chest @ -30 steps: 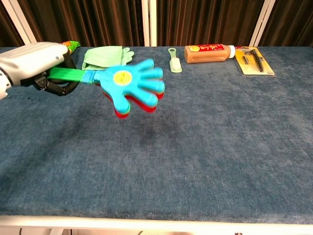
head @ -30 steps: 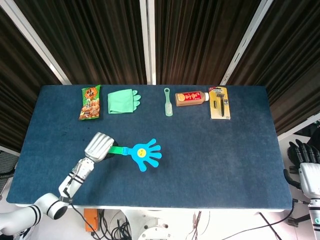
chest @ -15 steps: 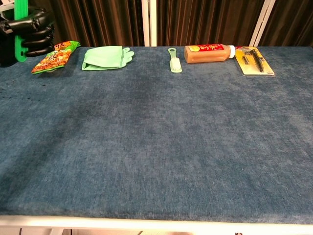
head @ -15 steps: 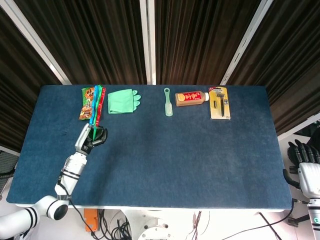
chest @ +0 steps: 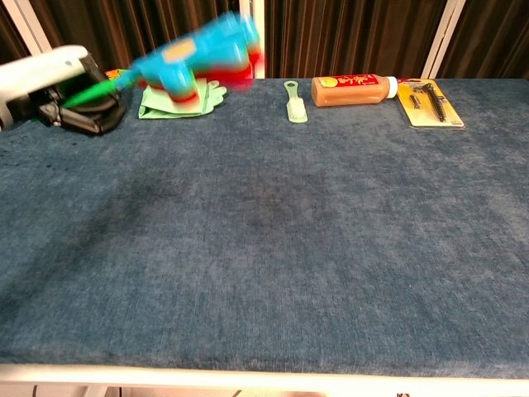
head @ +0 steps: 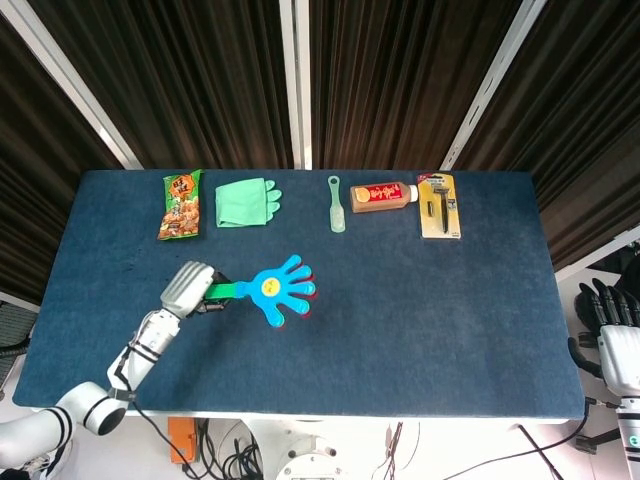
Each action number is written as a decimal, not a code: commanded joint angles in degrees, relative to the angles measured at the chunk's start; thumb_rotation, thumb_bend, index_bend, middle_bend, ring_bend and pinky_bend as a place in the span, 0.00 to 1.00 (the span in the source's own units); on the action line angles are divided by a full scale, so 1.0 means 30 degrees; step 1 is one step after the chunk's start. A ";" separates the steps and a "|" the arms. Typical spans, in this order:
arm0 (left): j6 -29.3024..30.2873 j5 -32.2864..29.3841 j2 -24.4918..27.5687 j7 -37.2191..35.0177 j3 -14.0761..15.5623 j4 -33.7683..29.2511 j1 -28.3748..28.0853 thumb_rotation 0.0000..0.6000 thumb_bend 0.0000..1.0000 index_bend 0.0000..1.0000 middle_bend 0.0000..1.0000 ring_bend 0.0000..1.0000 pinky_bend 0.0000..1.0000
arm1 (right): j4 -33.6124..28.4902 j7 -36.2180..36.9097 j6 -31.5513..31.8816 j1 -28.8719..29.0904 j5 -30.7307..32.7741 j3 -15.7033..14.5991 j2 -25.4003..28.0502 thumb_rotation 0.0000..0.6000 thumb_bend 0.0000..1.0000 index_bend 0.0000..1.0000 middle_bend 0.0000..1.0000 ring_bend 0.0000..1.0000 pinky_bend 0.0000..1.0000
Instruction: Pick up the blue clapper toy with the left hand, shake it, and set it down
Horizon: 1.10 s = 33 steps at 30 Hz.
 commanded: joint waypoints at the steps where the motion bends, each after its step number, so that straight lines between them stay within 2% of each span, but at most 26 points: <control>1: -0.1148 -0.1210 0.0282 -0.1690 0.0378 -0.1859 -0.0169 1.00 0.67 1.00 1.00 1.00 1.00 | 0.0027 0.0088 -0.0015 -0.0005 -0.0025 -0.0016 0.0024 1.00 0.31 0.00 0.00 0.00 0.00; 5: -0.0826 -0.3103 0.0424 -1.0420 -0.1167 -0.3304 0.0368 1.00 0.67 1.00 1.00 1.00 1.00 | 0.0082 0.0258 0.0018 -0.0037 -0.0085 -0.0048 0.0033 1.00 0.31 0.00 0.00 0.00 0.00; 7: -0.0489 -0.4555 0.0327 -1.4231 -0.2361 -0.3908 0.0866 1.00 0.67 1.00 1.00 1.00 1.00 | 0.0155 0.0327 -0.0010 -0.0041 -0.0050 -0.0044 0.0013 1.00 0.31 0.00 0.00 0.00 0.00; 10: -0.0783 -0.6839 0.0476 -1.7960 -0.3973 -0.4944 0.1511 1.00 0.67 1.00 1.00 1.00 1.00 | 0.0129 0.0293 -0.0068 -0.0017 -0.0050 -0.0052 0.0026 1.00 0.31 0.00 0.00 0.00 0.00; 13: -0.1471 -0.7992 0.1029 -2.0156 -0.4898 -0.5707 0.1978 1.00 0.67 1.00 1.00 1.00 1.00 | -0.0020 0.0143 0.0124 -0.0017 -0.0198 -0.0022 0.0033 1.00 0.31 0.00 0.00 0.00 0.00; 15: -0.1685 -0.8071 0.1246 -2.0606 -0.5084 -0.5942 0.2181 1.00 0.67 1.00 1.00 1.00 1.00 | -0.0062 0.0058 0.0062 0.0003 -0.0172 -0.0035 0.0008 1.00 0.31 0.00 0.00 0.00 0.00; 21: -0.2125 -0.7197 0.1512 -2.2268 -0.5307 -0.6334 0.2491 1.00 0.67 1.00 1.00 1.00 1.00 | -0.0011 -0.0037 -0.0182 0.0078 -0.0129 -0.0106 -0.0128 1.00 0.31 0.00 0.00 0.00 0.00; 24: -0.2343 -0.5877 0.1631 -2.3262 -0.5051 -0.5923 0.2481 1.00 0.67 1.00 1.00 1.00 1.00 | -0.0036 -0.0063 -0.0081 0.0057 -0.0124 -0.0064 -0.0097 1.00 0.31 0.00 0.00 0.00 0.00; 25: -0.2244 -0.5336 0.1613 -2.2795 -0.4789 -0.5551 0.2406 1.00 0.67 1.00 1.00 1.00 1.00 | -0.0046 -0.0074 -0.0070 0.0052 -0.0116 -0.0058 -0.0083 1.00 0.31 0.00 0.00 0.00 0.00; 27: -0.1638 -0.3785 0.1411 -1.9961 -0.3925 -0.4186 0.2095 1.00 0.67 1.00 1.00 1.00 1.00 | -0.0042 -0.0064 -0.0069 0.0038 -0.0092 -0.0059 -0.0067 1.00 0.31 0.00 0.00 0.00 0.00; 32: 0.0808 0.0091 -0.0145 -0.7623 -0.1584 0.0467 0.1259 1.00 0.67 1.00 1.00 1.00 1.00 | 0.0026 0.0004 -0.0166 0.0042 -0.0040 -0.0086 -0.0111 1.00 0.31 0.00 0.00 0.00 0.00; 33: 0.1159 0.1202 -0.0398 -0.4390 -0.0970 0.1724 0.0995 1.00 0.67 1.00 1.00 1.00 1.00 | 0.0034 0.0029 -0.0166 0.0051 -0.0067 -0.0090 -0.0126 1.00 0.31 0.00 0.00 0.00 0.00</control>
